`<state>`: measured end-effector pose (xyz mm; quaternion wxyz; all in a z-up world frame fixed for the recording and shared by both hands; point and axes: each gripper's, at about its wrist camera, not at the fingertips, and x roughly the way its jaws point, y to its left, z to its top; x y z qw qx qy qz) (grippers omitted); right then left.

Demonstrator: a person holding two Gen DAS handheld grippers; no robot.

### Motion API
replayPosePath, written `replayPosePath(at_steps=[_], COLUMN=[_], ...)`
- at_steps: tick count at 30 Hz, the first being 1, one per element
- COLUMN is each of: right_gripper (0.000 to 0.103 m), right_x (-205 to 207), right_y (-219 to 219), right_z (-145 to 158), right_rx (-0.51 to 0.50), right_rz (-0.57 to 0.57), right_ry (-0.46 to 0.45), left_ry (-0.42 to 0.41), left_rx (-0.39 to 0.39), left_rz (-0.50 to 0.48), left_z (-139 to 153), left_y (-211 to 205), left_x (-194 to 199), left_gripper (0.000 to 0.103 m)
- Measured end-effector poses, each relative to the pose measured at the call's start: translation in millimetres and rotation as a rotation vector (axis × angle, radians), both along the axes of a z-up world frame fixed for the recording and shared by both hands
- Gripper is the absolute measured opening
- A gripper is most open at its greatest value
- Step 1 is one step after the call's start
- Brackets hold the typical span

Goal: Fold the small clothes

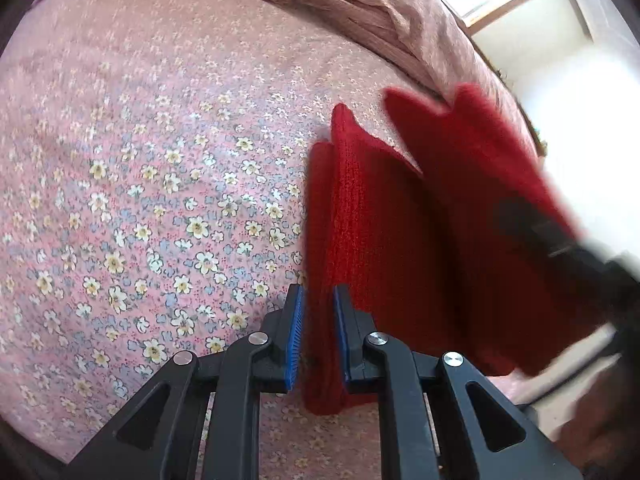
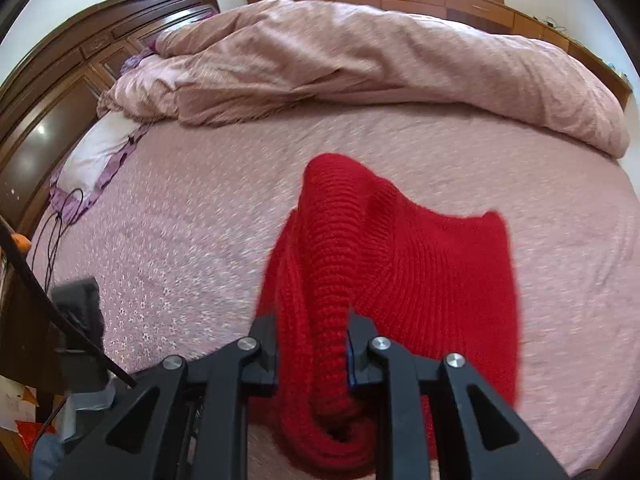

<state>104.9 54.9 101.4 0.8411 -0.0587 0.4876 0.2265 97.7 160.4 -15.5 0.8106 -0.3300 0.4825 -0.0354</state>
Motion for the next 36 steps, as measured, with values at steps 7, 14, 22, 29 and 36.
replayPosePath(at_steps=[7,14,22,29,36], right_gripper=[0.035,0.062,0.075,0.078,0.078], right_x=[-1,4,-47,-98,-99], right_y=[-5,-77,-191,-250,-214], right_z=[-35,2,8,-49,-61], right_rx=[0.188,0.668,0.497,0.272,0.154], right_rz=[-0.022,-0.016,-0.102,-0.161,-0.040], right_ry=[0.069,0.137,-0.156,-0.305,-0.375], left_ry=[0.021,-0.074,-0.200,-0.154,-0.158], left_rx=[0.010,-0.049,-0.377,-0.427,-0.313], left_rz=[0.028,0.066,0.089,-0.002,0.015], left_z=[-2,15,20,20,20], left_y=[6,24,32,-2,-24], left_x=[-12,-51,-79,-31,5], left_gripper=[0.008,0.032,0.069,0.074,0.054])
